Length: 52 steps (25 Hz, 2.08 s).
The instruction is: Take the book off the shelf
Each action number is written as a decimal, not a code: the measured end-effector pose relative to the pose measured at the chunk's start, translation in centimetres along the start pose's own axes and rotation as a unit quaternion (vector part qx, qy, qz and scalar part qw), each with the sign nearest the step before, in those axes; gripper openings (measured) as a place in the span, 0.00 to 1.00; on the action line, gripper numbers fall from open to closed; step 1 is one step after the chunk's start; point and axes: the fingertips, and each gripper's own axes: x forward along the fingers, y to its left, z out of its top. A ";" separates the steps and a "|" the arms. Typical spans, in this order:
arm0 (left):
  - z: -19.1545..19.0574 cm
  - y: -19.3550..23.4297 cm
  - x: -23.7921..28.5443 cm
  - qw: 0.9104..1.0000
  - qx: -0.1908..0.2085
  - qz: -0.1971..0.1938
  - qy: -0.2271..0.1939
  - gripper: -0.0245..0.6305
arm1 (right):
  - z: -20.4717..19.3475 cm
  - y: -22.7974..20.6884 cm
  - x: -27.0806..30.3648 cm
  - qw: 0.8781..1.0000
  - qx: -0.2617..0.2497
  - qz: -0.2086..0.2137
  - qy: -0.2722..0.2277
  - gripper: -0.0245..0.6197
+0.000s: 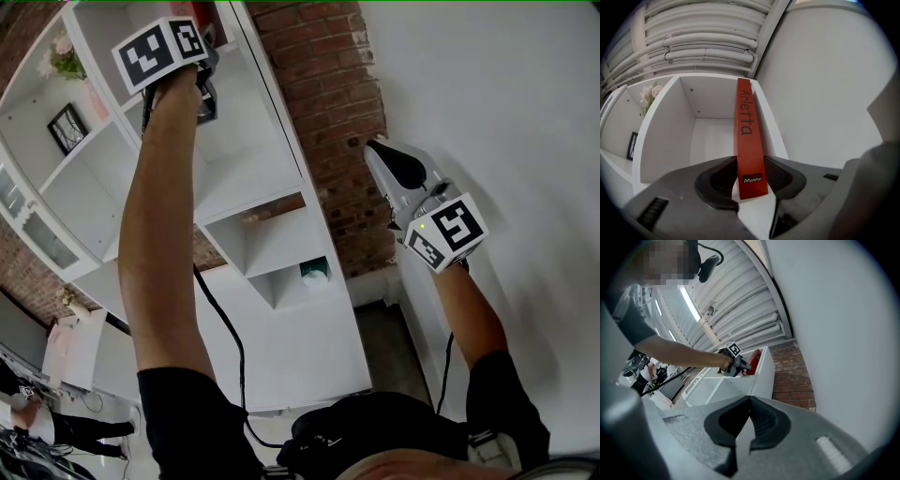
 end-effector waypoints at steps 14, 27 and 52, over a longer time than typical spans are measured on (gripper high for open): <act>1.7 1.4 -5.1 0.993 -0.026 -0.036 -0.109 0.30 | -1.1 2.7 1.5 1.000 0.003 0.020 0.012 0.04; 2.6 0.7 -13.6 0.974 -0.030 -0.083 -0.209 0.30 | 0.0 3.7 1.0 1.000 0.012 0.013 -0.013 0.04; -16.2 -2.7 -31.8 0.953 -0.073 -0.135 -0.262 0.30 | -0.4 10.8 -3.9 0.999 -0.020 0.021 -0.043 0.04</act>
